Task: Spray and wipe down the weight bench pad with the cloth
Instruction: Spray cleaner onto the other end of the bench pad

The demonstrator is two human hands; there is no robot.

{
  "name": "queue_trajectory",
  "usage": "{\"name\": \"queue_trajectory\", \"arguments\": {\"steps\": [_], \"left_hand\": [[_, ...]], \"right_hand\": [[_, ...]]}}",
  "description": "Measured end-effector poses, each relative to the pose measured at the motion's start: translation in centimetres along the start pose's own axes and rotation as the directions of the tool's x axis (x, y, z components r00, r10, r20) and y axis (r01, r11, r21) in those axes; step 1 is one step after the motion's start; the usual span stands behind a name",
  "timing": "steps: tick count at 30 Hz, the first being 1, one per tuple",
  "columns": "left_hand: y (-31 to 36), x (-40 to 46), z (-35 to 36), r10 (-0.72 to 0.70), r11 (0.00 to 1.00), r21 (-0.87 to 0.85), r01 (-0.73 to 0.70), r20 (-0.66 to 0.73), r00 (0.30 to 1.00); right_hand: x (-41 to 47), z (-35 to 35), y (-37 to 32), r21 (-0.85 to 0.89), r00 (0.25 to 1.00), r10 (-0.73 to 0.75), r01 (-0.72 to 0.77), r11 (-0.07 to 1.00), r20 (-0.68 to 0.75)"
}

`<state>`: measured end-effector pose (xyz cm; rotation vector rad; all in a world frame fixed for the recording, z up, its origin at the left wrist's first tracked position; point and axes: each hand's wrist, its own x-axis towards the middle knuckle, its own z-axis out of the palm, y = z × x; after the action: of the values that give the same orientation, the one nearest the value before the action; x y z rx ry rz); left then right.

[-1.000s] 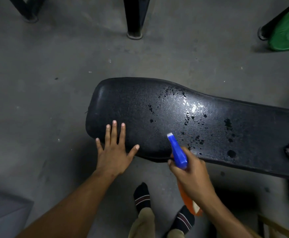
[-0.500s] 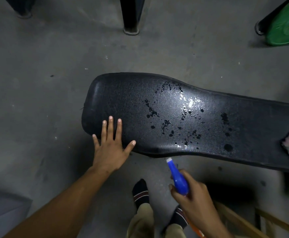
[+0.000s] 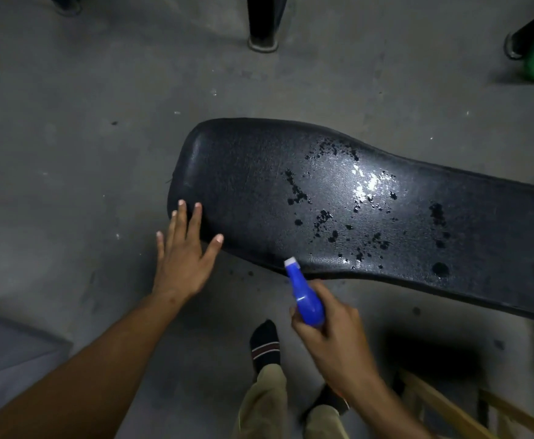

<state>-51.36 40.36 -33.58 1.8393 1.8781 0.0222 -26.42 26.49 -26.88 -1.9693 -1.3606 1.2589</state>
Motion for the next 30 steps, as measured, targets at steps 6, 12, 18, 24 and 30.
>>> {"name": "queue_trajectory", "arguments": {"steps": [6, 12, 18, 24, 30], "left_hand": [[0.0, -0.1, -0.3, 0.016, 0.999, 0.033, -0.018, 0.033, 0.999], [-0.1, -0.2, -0.4, 0.036, 0.998, 0.054, -0.039, 0.053, 0.998], [-0.3, -0.1, 0.0, 0.04, 0.998, 0.056, -0.042, 0.035, 0.999], [-0.5, -0.1, 0.0, 0.052, 0.996, 0.077, -0.054, 0.035, 0.998], [-0.5, -0.2, 0.0, 0.064, 0.994, 0.083, -0.068, 0.049, 0.997]], "right_hand": [[2.8, -1.7, -0.7, 0.093, 0.979, 0.087, -0.07, 0.993, -0.184], [5.0, -2.1, -1.8, 0.037, 0.986, 0.009, -0.003, 0.999, -0.167], [6.2, -0.1, -4.3, -0.022, 0.988, -0.154, 0.154, 0.988, -0.027], [7.4, 0.7, -5.5, 0.039, 0.985, -0.103, 0.109, 0.993, -0.141], [9.3, -1.1, -5.1, 0.076, 0.955, 0.019, 0.004, 0.997, -0.297]]}}
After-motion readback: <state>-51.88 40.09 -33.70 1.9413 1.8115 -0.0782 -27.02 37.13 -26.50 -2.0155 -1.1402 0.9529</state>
